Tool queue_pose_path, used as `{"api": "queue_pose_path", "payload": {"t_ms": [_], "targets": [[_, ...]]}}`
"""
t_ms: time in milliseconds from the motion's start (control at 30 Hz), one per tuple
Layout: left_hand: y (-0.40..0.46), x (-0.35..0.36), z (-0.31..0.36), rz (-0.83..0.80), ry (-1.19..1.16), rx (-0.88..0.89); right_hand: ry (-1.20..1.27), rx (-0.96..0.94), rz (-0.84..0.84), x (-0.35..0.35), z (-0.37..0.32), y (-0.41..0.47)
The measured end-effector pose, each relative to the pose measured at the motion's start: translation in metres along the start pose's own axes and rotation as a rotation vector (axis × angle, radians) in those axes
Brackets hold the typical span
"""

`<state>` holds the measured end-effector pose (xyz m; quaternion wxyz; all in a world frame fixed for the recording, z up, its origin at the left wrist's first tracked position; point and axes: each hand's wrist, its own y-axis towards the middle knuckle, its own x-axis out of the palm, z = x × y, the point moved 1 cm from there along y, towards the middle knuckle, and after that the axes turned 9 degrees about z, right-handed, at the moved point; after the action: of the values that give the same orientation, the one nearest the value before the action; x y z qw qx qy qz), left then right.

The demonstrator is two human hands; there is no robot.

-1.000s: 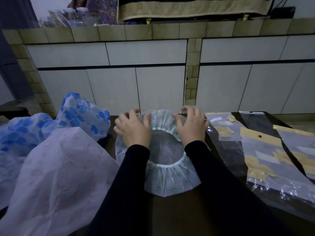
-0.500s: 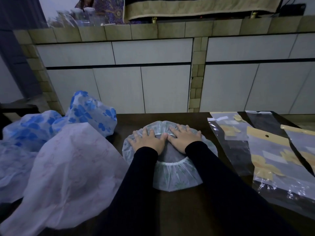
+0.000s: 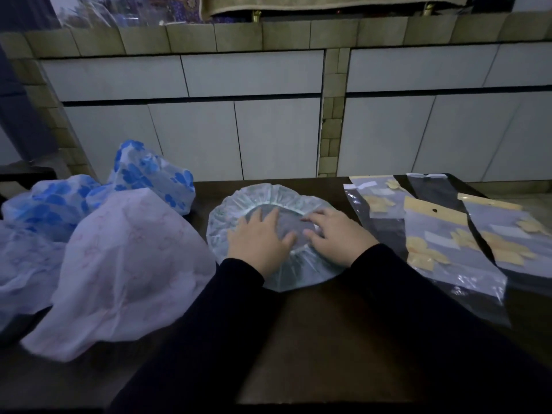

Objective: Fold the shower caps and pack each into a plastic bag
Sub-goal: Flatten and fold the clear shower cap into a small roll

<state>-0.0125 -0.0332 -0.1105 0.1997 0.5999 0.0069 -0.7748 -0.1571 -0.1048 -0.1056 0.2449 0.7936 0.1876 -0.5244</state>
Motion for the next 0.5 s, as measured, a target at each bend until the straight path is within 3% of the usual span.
{"api": "queue_pose_path", "payload": {"t_ms": [100,167,333,500], "targets": [[-0.008,0.014,-0.007,-0.211,0.111,0.018,-0.1,0.022,-0.239,-0.003,0.004,-0.013],[-0.006,0.012,-0.01,-0.12,0.089,0.057,-0.081,-0.006,-0.223,-0.008,0.007,-0.018],[-0.009,0.005,-0.008,0.298,0.013,0.195,0.057,0.003,-0.158,-0.017,0.021,-0.024],[-0.016,0.006,-0.008,0.146,-0.289,0.146,-0.013,-0.028,-0.234,-0.018,0.027,-0.025]]}}
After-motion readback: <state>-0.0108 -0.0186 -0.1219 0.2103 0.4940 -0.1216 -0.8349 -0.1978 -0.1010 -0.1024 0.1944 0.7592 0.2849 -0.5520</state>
